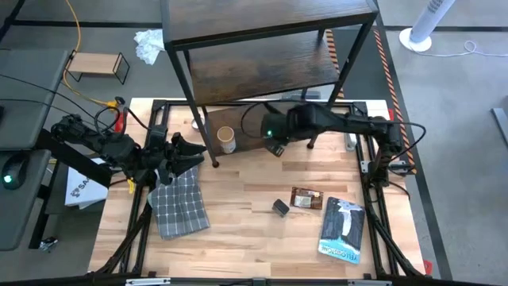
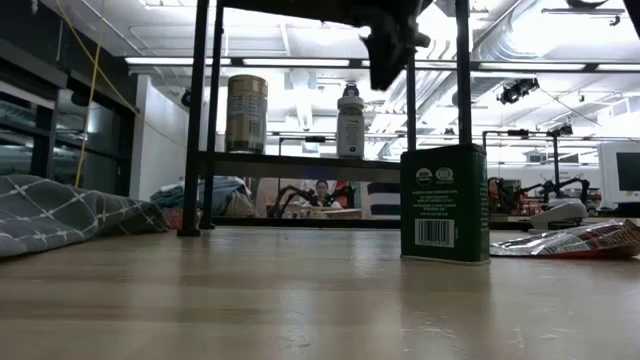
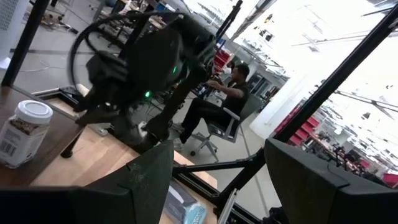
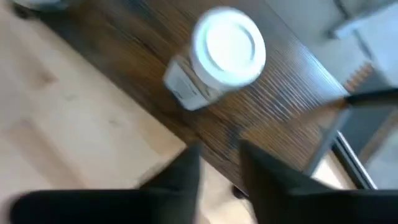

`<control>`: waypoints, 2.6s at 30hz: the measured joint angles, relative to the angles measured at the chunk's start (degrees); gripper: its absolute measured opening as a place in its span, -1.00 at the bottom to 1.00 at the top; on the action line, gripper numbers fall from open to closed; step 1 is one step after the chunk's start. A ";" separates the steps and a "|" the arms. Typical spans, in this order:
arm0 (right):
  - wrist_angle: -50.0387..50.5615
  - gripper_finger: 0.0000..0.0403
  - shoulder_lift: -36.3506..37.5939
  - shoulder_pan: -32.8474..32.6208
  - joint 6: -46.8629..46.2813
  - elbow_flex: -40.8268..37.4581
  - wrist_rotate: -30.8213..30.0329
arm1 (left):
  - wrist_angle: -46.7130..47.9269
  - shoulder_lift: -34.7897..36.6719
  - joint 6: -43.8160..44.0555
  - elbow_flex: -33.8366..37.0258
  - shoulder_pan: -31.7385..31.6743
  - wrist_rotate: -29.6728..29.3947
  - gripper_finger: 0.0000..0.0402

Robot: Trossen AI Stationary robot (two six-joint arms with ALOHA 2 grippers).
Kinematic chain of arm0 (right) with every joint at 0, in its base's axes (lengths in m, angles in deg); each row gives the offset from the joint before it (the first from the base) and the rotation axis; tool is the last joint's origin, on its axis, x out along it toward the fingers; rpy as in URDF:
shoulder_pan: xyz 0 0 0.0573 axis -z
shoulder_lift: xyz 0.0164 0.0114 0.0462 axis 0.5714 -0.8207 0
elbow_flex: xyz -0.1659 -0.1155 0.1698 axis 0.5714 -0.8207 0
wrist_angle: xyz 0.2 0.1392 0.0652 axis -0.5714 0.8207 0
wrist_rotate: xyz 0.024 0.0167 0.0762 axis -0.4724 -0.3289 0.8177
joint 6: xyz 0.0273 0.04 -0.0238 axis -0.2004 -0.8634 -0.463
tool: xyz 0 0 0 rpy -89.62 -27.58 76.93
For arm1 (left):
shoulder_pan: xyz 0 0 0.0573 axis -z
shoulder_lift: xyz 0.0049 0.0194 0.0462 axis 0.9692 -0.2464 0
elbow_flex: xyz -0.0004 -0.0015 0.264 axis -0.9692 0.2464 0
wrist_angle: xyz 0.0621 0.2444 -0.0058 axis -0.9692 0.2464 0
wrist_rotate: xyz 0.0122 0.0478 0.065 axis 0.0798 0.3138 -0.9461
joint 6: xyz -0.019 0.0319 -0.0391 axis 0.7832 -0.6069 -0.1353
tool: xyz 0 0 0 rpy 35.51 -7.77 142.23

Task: Shelf spices
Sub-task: Put the white seasoning bottle on the shelf

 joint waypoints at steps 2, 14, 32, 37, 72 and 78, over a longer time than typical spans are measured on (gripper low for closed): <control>0.02 -0.81 -0.06 -0.38 -2.69 -1.53 -2.07 | 0.09 0.02 0.00 0.00 0.00 -0.13 0.23; -8.41 -0.99 -0.02 -1.03 -27.51 -18.17 -14.69 | 0.02 0.00 0.12 0.00 0.04 0.66 0.23; -53.16 -1.00 -0.03 -2.28 -12.83 -25.48 -7.99 | -0.06 0.00 2.10 0.00 0.04 1.03 0.23; -41.80 -1.00 -0.05 -2.64 -13.80 -22.78 -10.14 | -0.05 0.00 2.90 0.00 0.04 1.19 0.23; -58.41 -1.00 -0.32 5.80 -7.41 -22.98 9.73 | 2.52 -0.02 4.50 0.00 0.03 -0.11 0.23; -56.41 -1.00 -0.32 3.59 -6.82 -22.98 6.60 | 2.54 -0.02 4.50 0.00 0.00 -0.15 0.23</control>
